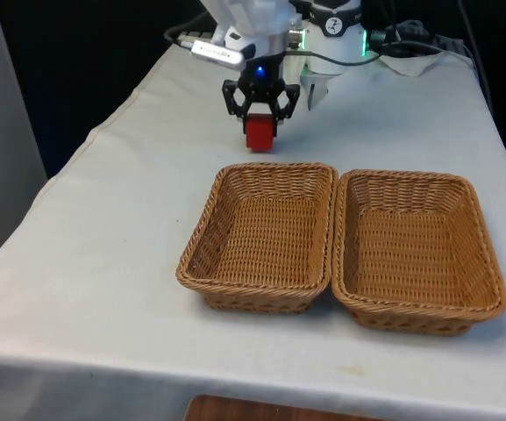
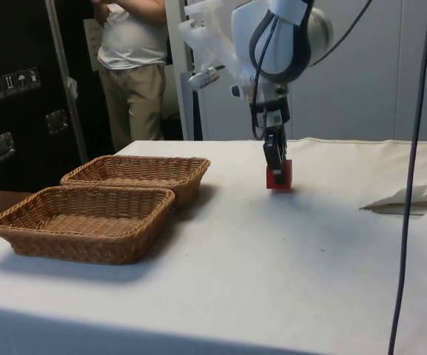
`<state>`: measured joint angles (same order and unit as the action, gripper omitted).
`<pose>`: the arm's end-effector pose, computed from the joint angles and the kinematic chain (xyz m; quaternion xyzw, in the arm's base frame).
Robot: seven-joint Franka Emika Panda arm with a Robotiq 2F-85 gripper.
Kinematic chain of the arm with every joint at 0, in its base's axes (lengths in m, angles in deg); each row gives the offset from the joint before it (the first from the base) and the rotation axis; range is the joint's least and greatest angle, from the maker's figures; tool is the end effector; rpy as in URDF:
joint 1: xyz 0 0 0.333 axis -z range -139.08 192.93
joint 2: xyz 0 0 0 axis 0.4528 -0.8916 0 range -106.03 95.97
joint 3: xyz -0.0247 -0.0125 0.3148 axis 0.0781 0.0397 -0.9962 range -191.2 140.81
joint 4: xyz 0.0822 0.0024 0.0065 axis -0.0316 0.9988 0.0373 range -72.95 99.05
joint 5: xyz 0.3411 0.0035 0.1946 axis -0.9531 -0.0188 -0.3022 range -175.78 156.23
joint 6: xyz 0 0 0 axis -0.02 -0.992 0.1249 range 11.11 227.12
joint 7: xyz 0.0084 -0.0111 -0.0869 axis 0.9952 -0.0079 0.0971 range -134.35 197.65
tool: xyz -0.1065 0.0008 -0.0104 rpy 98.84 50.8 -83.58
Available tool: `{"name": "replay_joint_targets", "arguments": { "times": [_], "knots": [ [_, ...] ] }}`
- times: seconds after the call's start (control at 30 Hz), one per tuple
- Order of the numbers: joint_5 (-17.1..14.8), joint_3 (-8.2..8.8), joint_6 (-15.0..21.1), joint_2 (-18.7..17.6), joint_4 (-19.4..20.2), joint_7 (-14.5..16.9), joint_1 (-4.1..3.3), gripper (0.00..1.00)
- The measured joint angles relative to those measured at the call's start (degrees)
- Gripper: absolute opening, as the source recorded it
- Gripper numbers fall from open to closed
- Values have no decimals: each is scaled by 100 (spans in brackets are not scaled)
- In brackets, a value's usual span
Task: Pick up the red cube and place it into the right basket.
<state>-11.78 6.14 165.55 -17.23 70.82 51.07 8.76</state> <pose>0.4221 -0.1116 0.1897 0.9972 0.0411 -0.0525 0.0347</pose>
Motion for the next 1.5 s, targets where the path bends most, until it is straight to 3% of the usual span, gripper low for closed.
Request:
{"name": "replay_joint_targets", "arguments": {
  "times": [0.67,0.9,1.17,1.5],
  "knots": [
    [435,80,-859,963,-132,-275,0,2],
    [607,69,-1335,1381,-298,-384,0,2],
    [619,-11,-1604,1427,-590,-447,-11,2],
    [435,-138,-1765,985,-1232,-441,-17,2]
  ]
}}
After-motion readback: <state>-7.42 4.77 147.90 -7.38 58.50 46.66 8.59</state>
